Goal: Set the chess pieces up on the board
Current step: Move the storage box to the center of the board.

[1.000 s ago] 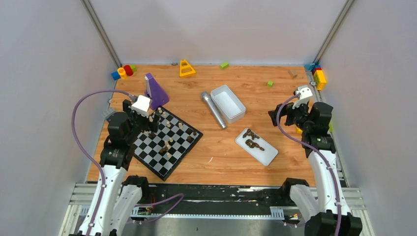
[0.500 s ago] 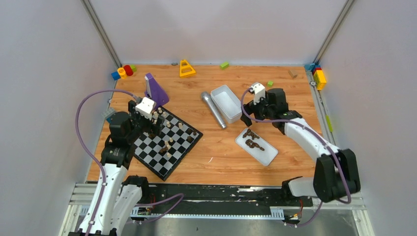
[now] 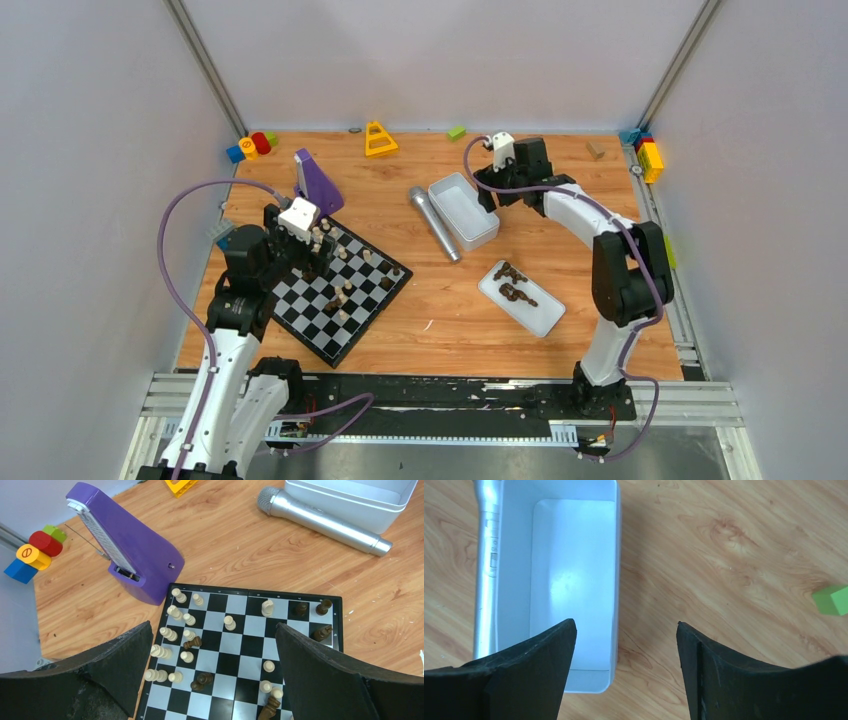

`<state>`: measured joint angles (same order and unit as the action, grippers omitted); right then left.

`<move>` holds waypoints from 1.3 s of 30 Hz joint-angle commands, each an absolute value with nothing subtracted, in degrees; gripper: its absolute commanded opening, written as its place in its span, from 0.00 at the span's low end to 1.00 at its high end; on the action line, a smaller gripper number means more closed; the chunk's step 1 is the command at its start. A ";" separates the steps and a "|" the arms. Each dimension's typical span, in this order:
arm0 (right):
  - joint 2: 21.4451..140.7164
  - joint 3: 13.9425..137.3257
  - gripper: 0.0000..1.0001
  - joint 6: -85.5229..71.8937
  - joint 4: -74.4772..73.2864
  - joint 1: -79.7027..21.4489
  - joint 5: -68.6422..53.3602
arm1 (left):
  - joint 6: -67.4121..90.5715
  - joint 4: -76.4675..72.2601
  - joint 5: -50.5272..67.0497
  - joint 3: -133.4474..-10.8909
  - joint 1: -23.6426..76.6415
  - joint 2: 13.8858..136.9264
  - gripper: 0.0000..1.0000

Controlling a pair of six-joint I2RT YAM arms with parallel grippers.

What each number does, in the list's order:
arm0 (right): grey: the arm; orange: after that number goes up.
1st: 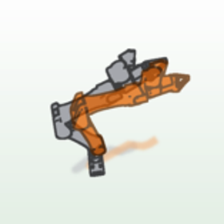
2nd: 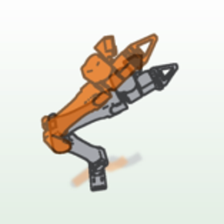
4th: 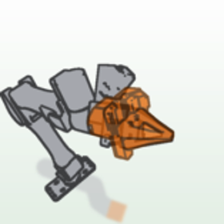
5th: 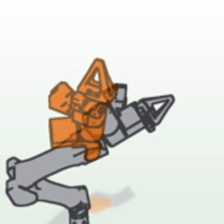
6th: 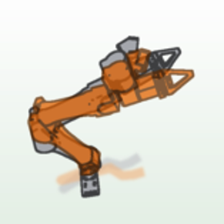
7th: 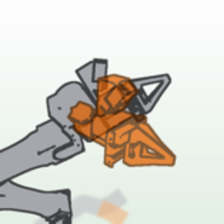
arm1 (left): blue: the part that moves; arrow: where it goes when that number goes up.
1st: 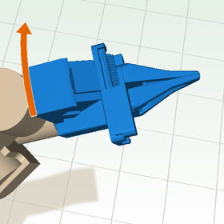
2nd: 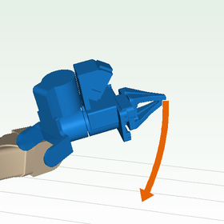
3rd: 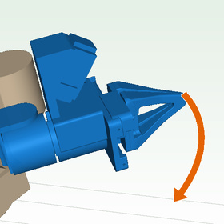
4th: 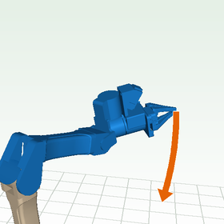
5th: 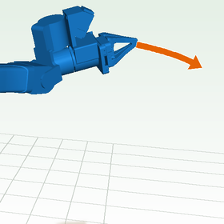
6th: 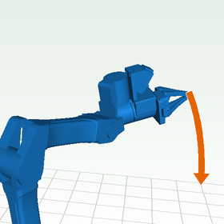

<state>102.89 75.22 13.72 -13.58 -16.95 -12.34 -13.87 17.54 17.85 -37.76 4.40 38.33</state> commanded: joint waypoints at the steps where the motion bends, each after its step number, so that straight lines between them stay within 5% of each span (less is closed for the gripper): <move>1: 107.52 78.43 0.72 14.92 -15.72 -16.91 -11.03 | -14.91 16.77 18.41 -37.82 3.98 38.18 1.00; 7: 111.17 79.07 0.64 15.99 -15.91 -16.95 -9.35 | -14.94 16.76 18.55 -37.77 3.99 37.88 1.00; 19: 106.13 74.83 0.20 15.23 -19.07 -11.52 -5.27 | -15.11 16.70 19.52 -37.49 3.97 36.99 1.00; 24: 101.02 68.03 0.12 14.54 -19.44 -6.91 -4.78 | -15.29 16.82 20.38 -37.36 4.03 37.19 1.00; 34: 95.86 62.83 0.12 15.89 -19.66 2.53 -2.75 | -15.78 17.29 21.71 -37.30 4.03 37.27 1.00; 36: 94.50 62.55 0.21 16.56 -19.82 3.38 -3.09 | -15.83 17.31 21.93 -37.25 4.03 37.27 1.00; 39: 90.02 61.70 0.47 17.72 -20.61 3.44 -7.81 | -16.00 17.29 22.20 -37.10 4.02 37.31 1.00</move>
<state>97.03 62.46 15.79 -20.73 3.25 -4.25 -14.72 17.98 20.75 -37.21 4.40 37.63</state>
